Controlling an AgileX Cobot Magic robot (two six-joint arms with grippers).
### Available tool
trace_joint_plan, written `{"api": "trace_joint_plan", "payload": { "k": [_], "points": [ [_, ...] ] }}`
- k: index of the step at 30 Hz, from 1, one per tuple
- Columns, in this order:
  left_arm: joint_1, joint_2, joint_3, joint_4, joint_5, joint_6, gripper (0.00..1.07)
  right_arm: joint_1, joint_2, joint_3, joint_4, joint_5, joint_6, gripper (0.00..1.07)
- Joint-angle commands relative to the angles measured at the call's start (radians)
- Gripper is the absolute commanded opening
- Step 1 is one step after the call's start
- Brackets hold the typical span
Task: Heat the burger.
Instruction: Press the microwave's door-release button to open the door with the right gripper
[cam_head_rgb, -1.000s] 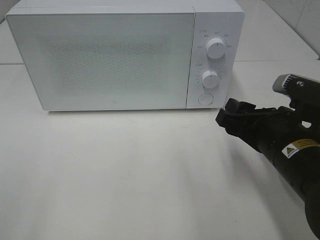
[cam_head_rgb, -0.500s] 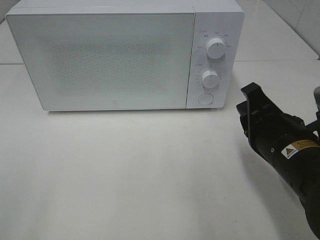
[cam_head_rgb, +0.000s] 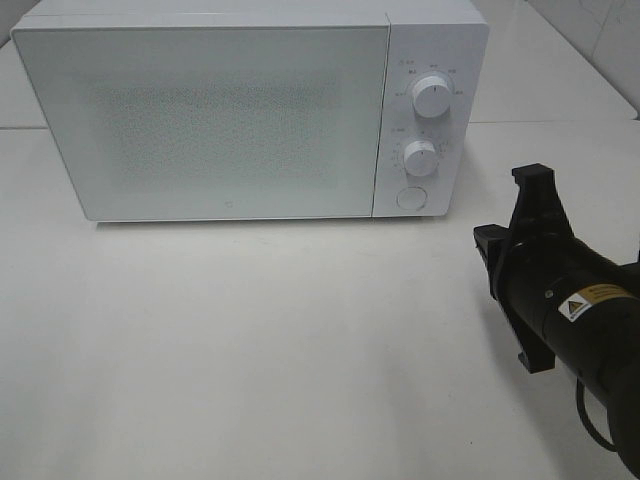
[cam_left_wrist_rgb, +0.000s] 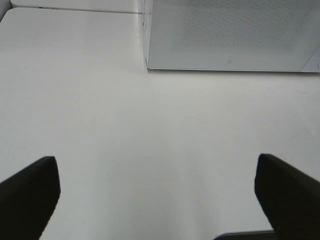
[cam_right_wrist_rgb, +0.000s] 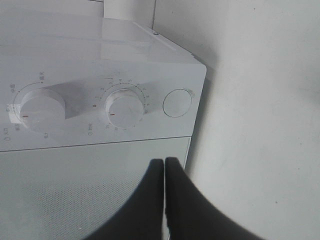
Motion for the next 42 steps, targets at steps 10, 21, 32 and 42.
{"api": "trace_joint_plan", "payload": {
  "k": [10, 21, 32, 42],
  "points": [
    [-0.001, -0.002, 0.005, 0.0, -0.012, 0.003, 0.98, -0.002, 0.116, -0.081, 0.031, 0.009, 0.036, 0.0],
    [-0.001, -0.002, 0.005, 0.0, -0.012, 0.004, 0.98, -0.019, 0.22, -0.194, 0.024, 0.041, 0.055, 0.0],
    [-0.001, -0.002, 0.005, 0.0, -0.012, 0.004, 0.98, -0.104, 0.259, -0.306, 0.021, 0.128, 0.05, 0.0],
    [-0.001, -0.002, 0.005, 0.0, -0.012, 0.004, 0.98, -0.153, 0.319, -0.386, -0.03, 0.144, 0.069, 0.0]
  ]
}}
